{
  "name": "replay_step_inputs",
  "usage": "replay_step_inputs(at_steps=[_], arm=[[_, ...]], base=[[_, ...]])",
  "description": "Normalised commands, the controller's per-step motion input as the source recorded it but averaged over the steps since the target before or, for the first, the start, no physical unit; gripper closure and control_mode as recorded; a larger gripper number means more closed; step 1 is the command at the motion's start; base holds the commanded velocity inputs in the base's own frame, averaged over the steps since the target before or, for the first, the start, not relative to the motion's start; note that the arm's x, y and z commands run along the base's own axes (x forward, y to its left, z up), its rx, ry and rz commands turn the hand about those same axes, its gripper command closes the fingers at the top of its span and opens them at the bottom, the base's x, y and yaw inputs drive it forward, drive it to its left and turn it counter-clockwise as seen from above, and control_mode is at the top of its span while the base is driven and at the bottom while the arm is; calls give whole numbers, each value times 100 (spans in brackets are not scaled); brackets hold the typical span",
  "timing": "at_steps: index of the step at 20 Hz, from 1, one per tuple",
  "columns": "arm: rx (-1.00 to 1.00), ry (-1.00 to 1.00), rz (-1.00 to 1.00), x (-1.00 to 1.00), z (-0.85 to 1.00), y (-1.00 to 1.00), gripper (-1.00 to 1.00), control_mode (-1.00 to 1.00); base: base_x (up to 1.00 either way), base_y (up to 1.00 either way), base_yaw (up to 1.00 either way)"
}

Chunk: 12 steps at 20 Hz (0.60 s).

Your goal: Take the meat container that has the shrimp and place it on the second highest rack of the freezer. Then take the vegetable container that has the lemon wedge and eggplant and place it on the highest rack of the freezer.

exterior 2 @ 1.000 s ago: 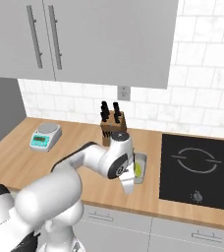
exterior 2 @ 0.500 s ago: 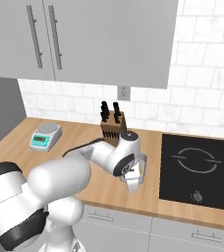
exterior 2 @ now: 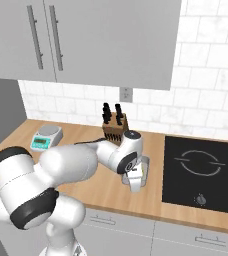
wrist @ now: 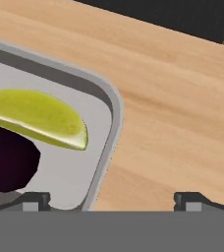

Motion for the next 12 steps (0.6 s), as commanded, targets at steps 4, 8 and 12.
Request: replay_step_inputs(at_steps=[4, 8, 12], arm=[[0, 9, 0, 3, -38, 0, -100, -100], [0, 5, 0, 4, -22, 0, -100, -100], [0, 2, 0, 0, -6, 0, -100, -100]], base=[[0, 0, 0], [0, 0, 0], [0, 0, 0]])
